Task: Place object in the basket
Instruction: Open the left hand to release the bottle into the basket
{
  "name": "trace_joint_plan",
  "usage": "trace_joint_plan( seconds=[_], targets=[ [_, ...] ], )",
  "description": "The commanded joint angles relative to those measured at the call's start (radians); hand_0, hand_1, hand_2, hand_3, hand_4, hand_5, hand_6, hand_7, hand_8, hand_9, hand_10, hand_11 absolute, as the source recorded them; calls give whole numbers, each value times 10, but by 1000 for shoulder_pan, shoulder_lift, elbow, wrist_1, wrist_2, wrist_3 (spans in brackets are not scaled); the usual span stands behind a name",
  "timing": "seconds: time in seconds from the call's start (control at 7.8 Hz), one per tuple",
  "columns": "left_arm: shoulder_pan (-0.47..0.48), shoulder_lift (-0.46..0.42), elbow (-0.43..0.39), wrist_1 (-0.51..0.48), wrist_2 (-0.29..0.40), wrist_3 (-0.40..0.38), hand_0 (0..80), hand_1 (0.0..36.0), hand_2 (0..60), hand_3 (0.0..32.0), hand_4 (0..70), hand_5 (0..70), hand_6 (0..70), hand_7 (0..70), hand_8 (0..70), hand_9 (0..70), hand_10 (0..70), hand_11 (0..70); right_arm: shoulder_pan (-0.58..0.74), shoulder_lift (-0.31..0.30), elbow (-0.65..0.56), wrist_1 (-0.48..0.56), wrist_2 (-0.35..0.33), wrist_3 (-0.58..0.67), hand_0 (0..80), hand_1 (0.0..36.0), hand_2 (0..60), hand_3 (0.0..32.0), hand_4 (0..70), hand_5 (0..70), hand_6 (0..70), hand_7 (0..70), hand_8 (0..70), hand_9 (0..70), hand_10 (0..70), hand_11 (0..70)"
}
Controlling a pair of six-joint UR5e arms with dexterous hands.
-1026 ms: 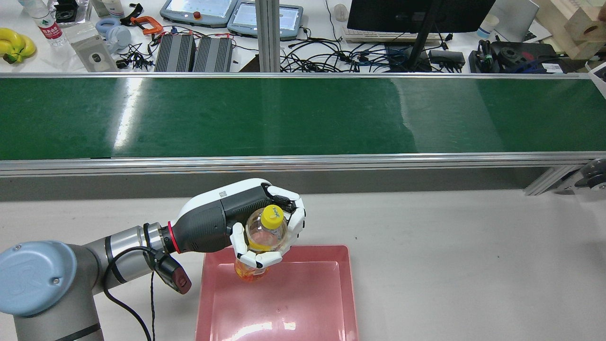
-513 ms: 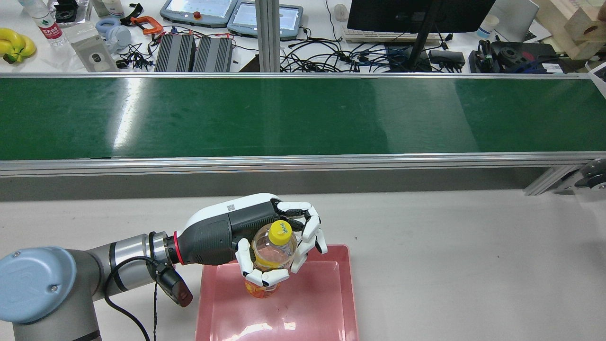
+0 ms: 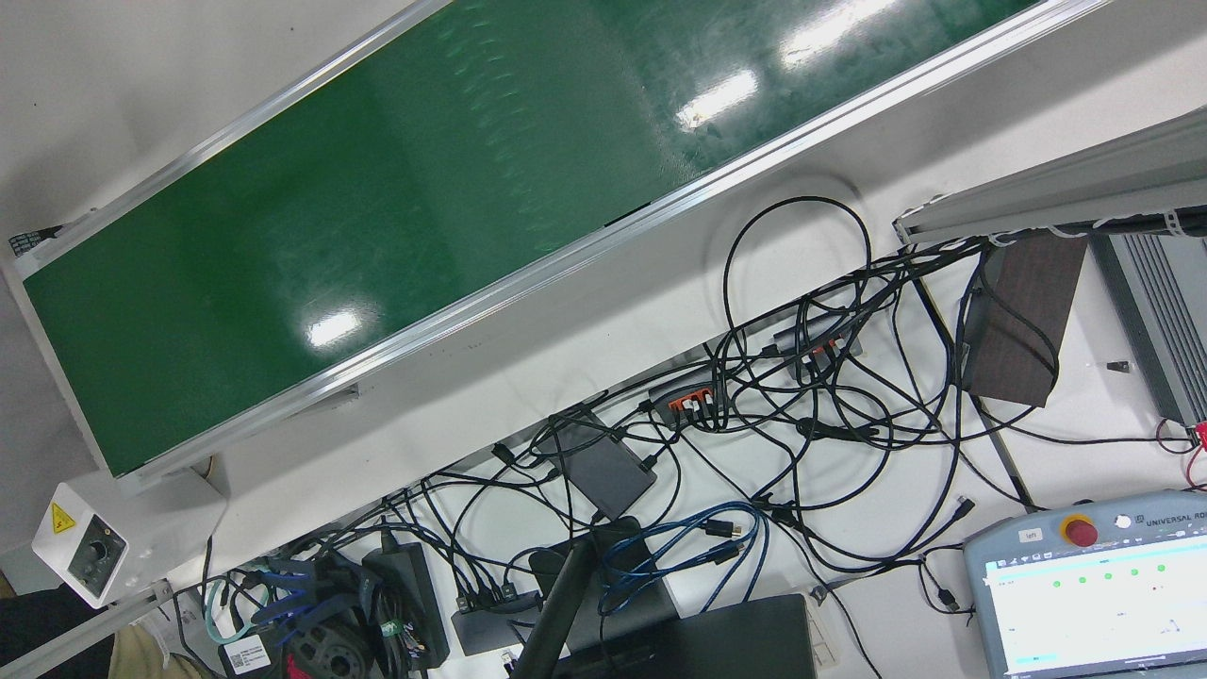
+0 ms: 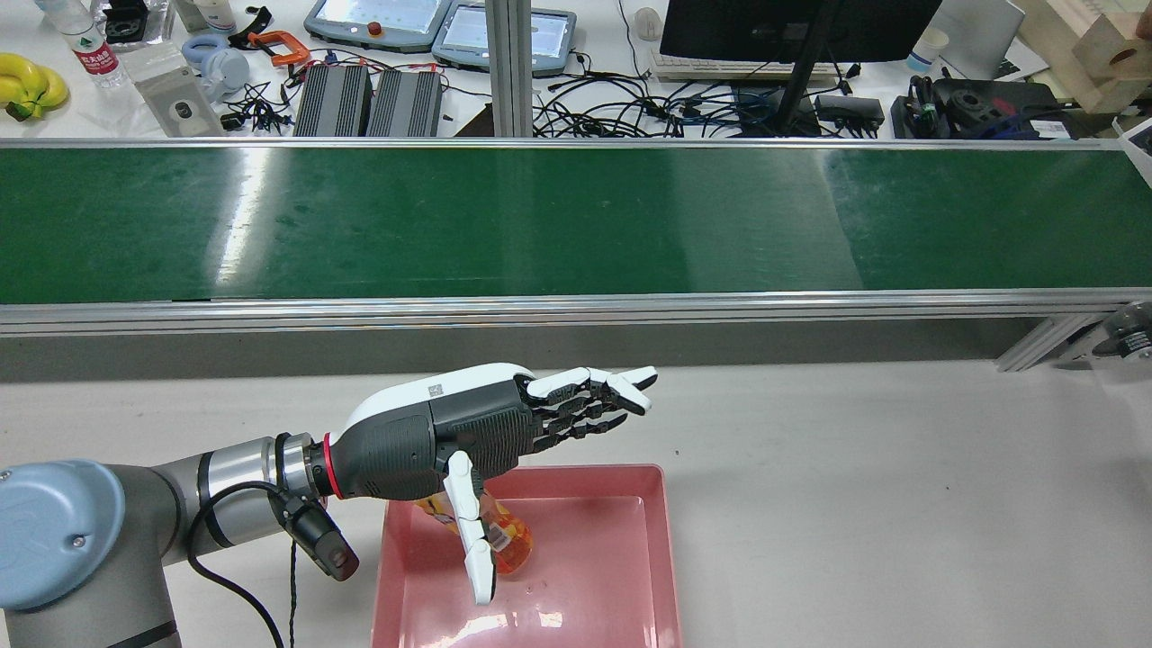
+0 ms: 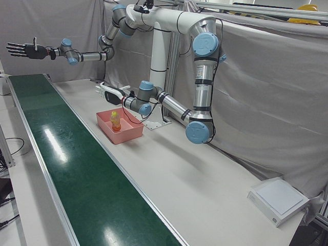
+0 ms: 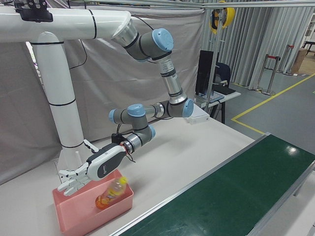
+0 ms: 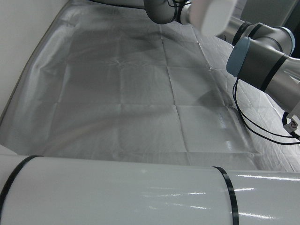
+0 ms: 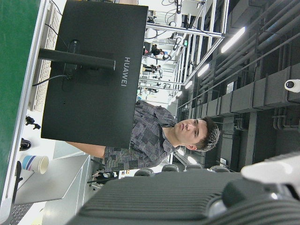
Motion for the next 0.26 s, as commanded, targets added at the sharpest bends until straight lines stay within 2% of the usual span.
trace_joint_plan(
  seconds=[0.0, 0.13],
  targets=[
    [-6, 0, 4, -21, 1, -1, 696, 124, 0, 10, 0, 0, 0, 21, 0, 0, 0, 0, 0, 0, 0, 0, 0, -1, 0, 0, 0, 0, 0, 0, 0, 0, 0, 0, 0, 0],
    [-6, 0, 4, -21, 1, -1, 686, 124, 0, 2, 0, 0, 0, 19, 0, 0, 0, 0, 0, 0, 0, 0, 0, 0, 0, 0, 0, 0, 0, 0, 0, 0, 0, 0, 0, 0]
  ],
)
